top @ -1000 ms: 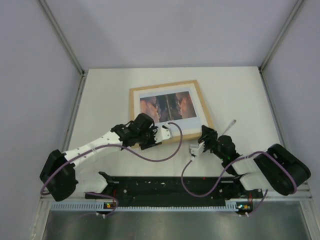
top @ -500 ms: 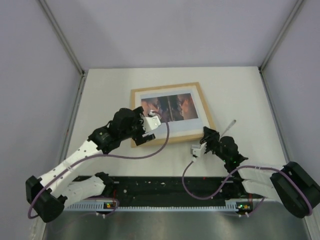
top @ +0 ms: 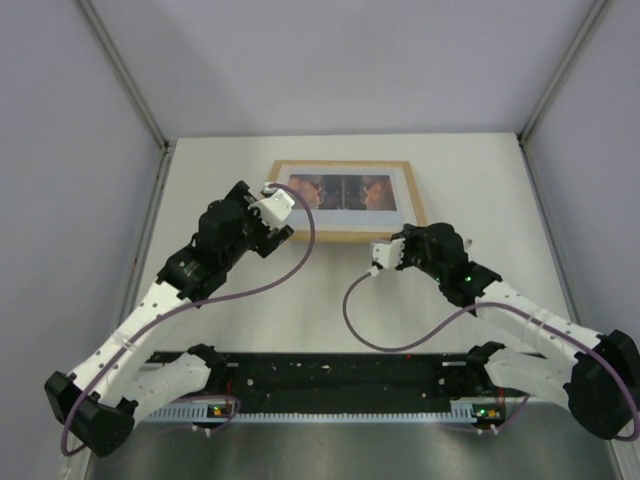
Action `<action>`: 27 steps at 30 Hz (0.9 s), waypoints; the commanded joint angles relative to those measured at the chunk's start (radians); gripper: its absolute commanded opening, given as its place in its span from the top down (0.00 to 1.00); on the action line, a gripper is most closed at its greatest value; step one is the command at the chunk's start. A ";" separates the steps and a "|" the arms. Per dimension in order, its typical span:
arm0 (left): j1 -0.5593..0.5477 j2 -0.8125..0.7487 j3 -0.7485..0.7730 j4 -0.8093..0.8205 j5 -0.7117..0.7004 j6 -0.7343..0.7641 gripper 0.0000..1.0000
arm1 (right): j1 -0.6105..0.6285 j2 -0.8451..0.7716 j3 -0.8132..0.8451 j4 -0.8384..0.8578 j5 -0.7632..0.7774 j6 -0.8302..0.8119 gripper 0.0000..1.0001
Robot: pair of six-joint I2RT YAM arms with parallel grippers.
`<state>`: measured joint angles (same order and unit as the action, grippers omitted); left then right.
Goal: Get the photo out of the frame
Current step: Turn over the photo frame at the center of the board.
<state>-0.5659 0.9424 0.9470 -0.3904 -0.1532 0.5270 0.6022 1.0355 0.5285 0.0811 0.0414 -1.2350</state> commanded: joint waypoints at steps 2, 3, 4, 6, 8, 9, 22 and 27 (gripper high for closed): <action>0.029 -0.008 0.030 0.126 -0.126 -0.062 0.01 | 0.001 -0.003 0.184 -0.351 0.037 0.279 1.00; 0.038 -0.011 0.032 0.140 -0.138 -0.071 0.01 | 0.001 -0.003 0.208 -0.372 0.037 0.295 1.00; 0.046 -0.016 0.036 0.151 -0.166 -0.076 0.01 | 0.001 -0.003 0.235 -0.394 0.040 0.307 1.00; 0.050 -0.021 0.041 0.171 -0.206 -0.085 0.01 | 0.001 0.008 0.300 -0.435 0.043 0.339 1.00; 0.058 -0.025 0.045 0.185 -0.235 -0.094 0.01 | 0.001 0.026 0.364 -0.475 0.040 0.373 1.00; 0.061 -0.028 0.049 0.189 -0.244 -0.099 0.01 | 0.001 0.035 0.395 -0.504 0.037 0.402 1.00; 0.089 -0.033 0.067 0.193 -0.284 -0.096 0.01 | 0.001 0.274 0.910 -0.840 -0.035 0.736 1.00; 0.101 -0.045 0.053 0.179 -0.293 -0.085 0.01 | 0.001 0.327 1.053 -0.896 -0.106 0.853 1.00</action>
<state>-0.4763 0.9249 0.9783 -0.2394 -0.4213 0.4404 0.6010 1.3495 1.4586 -0.7605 0.1051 -0.6983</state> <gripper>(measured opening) 0.987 0.221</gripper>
